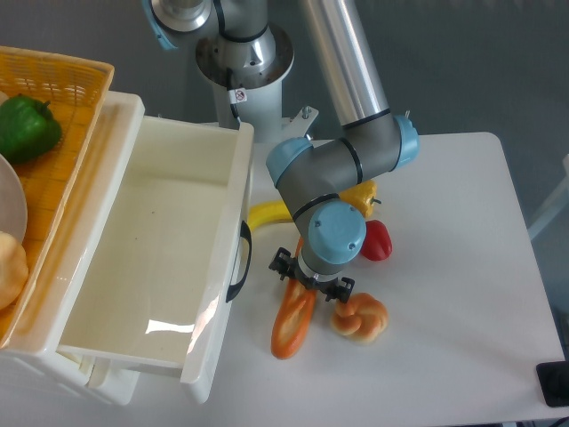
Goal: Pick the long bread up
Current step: 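Lower the gripper onto the baguette and close the fingers around it, then lift the grasped baguette up off the table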
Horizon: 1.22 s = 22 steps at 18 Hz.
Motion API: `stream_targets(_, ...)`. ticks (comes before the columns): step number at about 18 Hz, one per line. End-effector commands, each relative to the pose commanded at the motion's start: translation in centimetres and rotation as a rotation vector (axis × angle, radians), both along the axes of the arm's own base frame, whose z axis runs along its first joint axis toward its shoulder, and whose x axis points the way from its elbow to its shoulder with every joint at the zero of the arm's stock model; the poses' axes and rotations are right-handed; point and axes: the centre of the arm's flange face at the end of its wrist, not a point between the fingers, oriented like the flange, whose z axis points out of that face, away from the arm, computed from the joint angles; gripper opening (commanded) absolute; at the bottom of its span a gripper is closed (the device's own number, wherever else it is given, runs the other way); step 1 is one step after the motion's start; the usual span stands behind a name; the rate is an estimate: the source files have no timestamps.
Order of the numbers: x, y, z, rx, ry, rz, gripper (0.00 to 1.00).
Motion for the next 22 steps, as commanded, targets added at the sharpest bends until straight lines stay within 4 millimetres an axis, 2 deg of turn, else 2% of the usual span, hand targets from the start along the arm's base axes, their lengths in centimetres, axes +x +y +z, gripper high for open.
stream_targets(7, 0.2, 0.2, 0.1, -0.003, 0.005, 0.026, 1.00)
stream_targets(10, 0.2, 0.3, 0.0, -0.005, 0.007, 0.044, 0.94)
stream_targets(15, 0.3, 0.9, 0.0, -0.006, 0.016, 0.076, 0.70)
stream_targets(20, 0.1, 1.0, 0.1, -0.007, 0.020, 0.106, 0.51)
stream_targets(22, 0.0, 1.1, 0.2, -0.006, 0.021, 0.106, 0.34)
